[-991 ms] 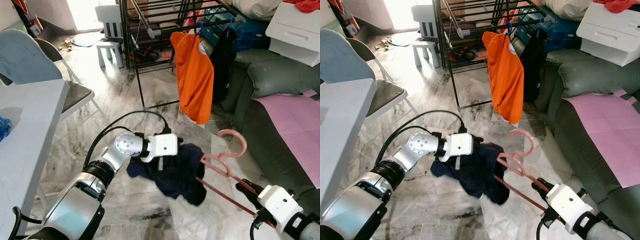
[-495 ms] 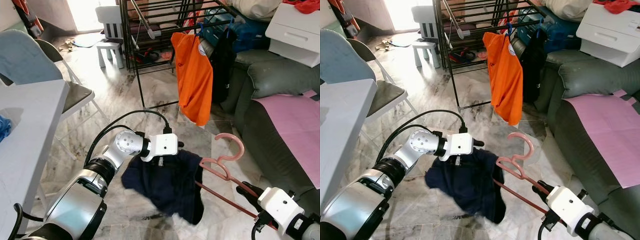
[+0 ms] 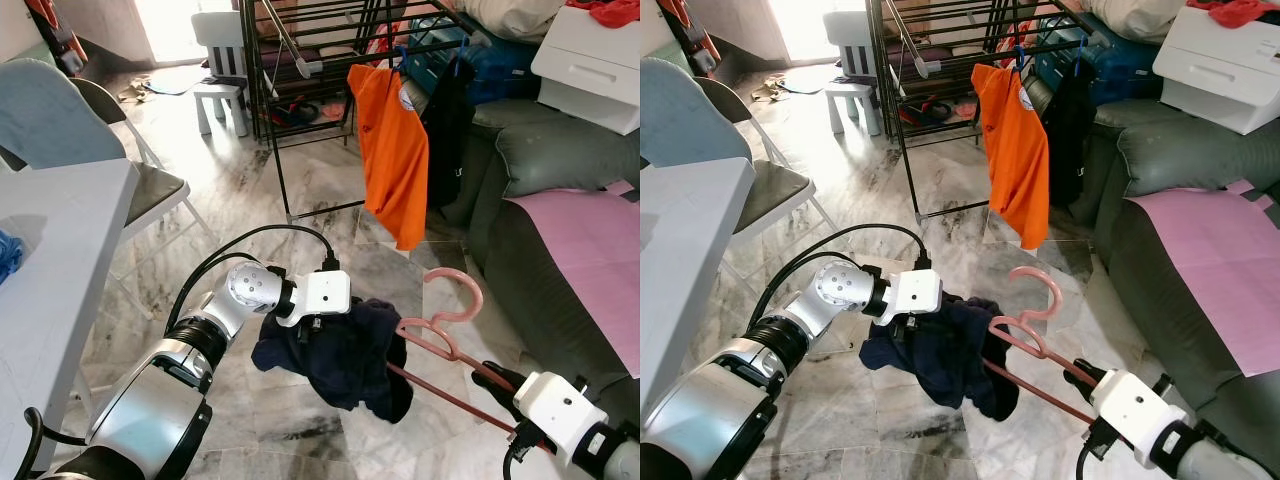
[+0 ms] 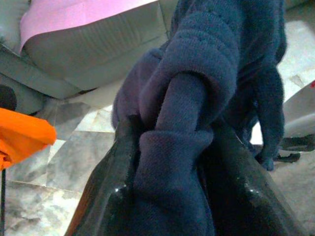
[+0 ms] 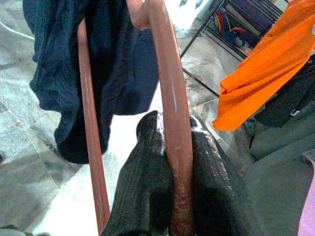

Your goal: Hang hanger

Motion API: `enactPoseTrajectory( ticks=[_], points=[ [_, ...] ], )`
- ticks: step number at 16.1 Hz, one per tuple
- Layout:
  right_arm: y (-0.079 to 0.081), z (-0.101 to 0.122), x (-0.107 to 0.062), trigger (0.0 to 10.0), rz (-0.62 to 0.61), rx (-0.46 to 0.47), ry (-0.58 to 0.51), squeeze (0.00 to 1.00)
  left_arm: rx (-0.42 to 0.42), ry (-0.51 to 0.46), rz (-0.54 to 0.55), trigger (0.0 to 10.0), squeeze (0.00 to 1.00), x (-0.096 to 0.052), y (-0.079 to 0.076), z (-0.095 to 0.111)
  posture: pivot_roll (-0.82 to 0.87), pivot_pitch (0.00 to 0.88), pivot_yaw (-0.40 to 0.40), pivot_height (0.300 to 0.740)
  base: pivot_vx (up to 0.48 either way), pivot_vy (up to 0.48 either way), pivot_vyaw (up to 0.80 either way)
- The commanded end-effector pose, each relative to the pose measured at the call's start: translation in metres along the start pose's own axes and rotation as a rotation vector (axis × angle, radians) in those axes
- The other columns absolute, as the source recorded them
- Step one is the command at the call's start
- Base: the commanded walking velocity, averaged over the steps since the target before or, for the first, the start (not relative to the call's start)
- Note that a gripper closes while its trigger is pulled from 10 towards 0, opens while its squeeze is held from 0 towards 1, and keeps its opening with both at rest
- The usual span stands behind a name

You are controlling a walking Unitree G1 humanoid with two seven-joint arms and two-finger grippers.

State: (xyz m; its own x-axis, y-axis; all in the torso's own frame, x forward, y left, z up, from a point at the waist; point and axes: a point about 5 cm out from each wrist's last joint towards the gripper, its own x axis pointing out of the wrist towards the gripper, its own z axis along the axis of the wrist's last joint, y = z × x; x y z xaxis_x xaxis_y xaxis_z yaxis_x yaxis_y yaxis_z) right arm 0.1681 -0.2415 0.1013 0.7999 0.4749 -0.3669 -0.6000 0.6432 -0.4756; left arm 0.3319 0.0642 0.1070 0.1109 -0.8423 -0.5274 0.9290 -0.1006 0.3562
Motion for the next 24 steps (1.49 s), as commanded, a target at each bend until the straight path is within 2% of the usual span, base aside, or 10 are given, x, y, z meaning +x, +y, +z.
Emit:
enactPoseTrajectory(
  ticks=[1,11,12,13,16,17,19,21,23,24],
  points=[
    [-0.002,0.006,0.003,10.0,0.010,-0.017,-0.034,0.00,0.011,0.001,-0.003,0.0,0.00,-0.003,0.005,0.004,-0.09,0.000,0.045,0.740,0.000,0.000,0.00],
    [-0.006,0.002,0.006,10.0,0.039,-0.069,-0.007,0.00,-0.048,-0.002,-0.031,0.0,0.00,-0.006,0.002,-0.002,-0.09,0.000,0.045,0.740,0.000,0.000,0.00],
    [-0.008,0.001,0.006,10.0,0.033,-0.062,-0.001,0.55,-0.050,-0.003,-0.016,0.0,0.00,-0.006,0.004,-0.001,-0.09,0.000,0.046,0.740,0.000,0.000,0.00],
    [-0.011,0.000,0.007,10.0,0.018,-0.056,0.007,1.00,-0.065,-0.001,0.025,0.0,0.00,-0.006,0.007,-0.001,-0.09,0.000,0.045,0.740,0.000,0.000,0.00],
    [-0.020,-0.005,0.006,10.0,0.000,-0.119,0.063,1.00,-0.135,0.041,0.134,0.0,0.00,-0.008,0.011,-0.010,-0.09,0.000,0.043,0.740,0.000,0.000,0.00],
    [-0.029,-0.009,0.002,10.0,-0.023,-0.181,0.115,1.00,-0.189,0.058,0.182,0.0,0.00,-0.010,0.010,-0.017,-0.09,0.000,0.043,0.740,0.000,0.000,0.00],
    [-0.045,-0.014,-0.005,10.0,-0.080,-0.243,0.184,1.00,-0.231,0.064,0.225,0.0,0.00,-0.013,0.009,-0.023,-0.09,0.000,0.041,0.740,0.000,0.000,0.00],
    [-0.074,-0.016,-0.016,10.0,-0.234,-0.290,0.243,1.00,-0.244,0.074,0.251,0.0,0.00,-0.016,0.009,-0.026,-0.09,0.000,0.041,0.740,0.000,0.000,0.00],
    [-0.086,-0.015,-0.020,10.0,-0.313,-0.297,0.251,1.00,-0.253,0.072,0.272,0.0,0.00,-0.016,0.010,-0.027,-0.09,0.000,0.042,0.740,0.000,0.000,0.00],
    [-0.098,-0.012,-0.025,10.0,-0.412,-0.314,0.248,1.00,-0.272,0.078,0.307,0.0,0.00,-0.018,0.012,-0.028,-0.09,0.000,0.042,0.740,0.000,0.000,0.00]
  ],
)
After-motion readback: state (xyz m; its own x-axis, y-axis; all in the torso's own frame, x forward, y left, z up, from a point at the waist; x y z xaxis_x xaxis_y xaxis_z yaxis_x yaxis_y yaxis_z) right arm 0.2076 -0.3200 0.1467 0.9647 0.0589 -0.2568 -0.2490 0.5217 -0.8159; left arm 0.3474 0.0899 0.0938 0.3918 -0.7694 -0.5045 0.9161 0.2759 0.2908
